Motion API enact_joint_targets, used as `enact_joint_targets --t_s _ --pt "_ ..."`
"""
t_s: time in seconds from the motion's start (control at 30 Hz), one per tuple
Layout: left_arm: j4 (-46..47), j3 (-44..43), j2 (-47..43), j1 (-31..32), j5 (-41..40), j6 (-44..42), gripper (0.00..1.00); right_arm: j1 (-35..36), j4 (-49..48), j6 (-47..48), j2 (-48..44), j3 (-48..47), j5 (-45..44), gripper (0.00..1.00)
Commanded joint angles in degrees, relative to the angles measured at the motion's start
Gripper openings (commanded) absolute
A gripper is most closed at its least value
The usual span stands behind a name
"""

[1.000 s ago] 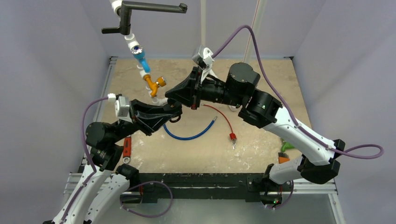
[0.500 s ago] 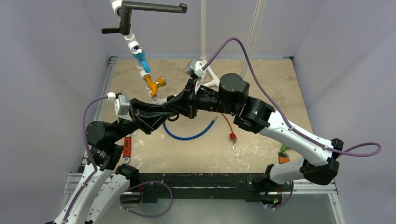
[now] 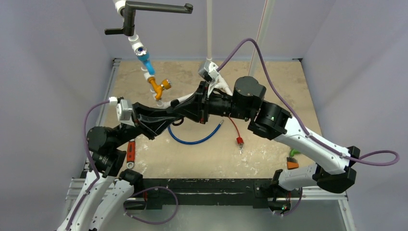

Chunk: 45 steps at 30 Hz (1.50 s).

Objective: Unlock with the key
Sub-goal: Unlock the lock.

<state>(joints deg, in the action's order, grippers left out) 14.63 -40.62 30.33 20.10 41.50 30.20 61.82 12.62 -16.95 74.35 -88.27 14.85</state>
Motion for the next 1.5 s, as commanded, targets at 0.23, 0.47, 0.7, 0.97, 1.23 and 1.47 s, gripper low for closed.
enact_joint_targets --t_s 0.23,0.47,0.7,0.97,1.23,1.47 --pt "8.9 -1.8 -1.7 -0.5 1.3 0.8 0.00 0.2 6.5 6.3 0.7 -12.5 0.5 0.47" --pt "9.2 -2.1 -1.8 -0.5 2.5 1.4 0.00 0.2 9.7 7.8 4.8 -15.9 5.3 0.45" --pt "9.4 -2.4 -2.0 -0.5 2.9 2.3 0.00 0.2 11.0 9.3 6.4 -17.0 5.2 0.34" --pt "9.3 -2.4 -2.4 -0.5 2.8 2.6 0.00 0.1 10.5 9.1 5.7 -14.6 4.3 0.00" --pt "8.5 -2.5 -2.7 -0.6 1.8 0.4 0.00 0.5 9.3 8.3 5.1 -10.8 -0.3 0.00" --pt "6.0 -3.1 -2.8 -1.1 -3.5 -5.1 0.00 6.7 8.4 10.4 5.7 -7.0 -17.9 0.00"
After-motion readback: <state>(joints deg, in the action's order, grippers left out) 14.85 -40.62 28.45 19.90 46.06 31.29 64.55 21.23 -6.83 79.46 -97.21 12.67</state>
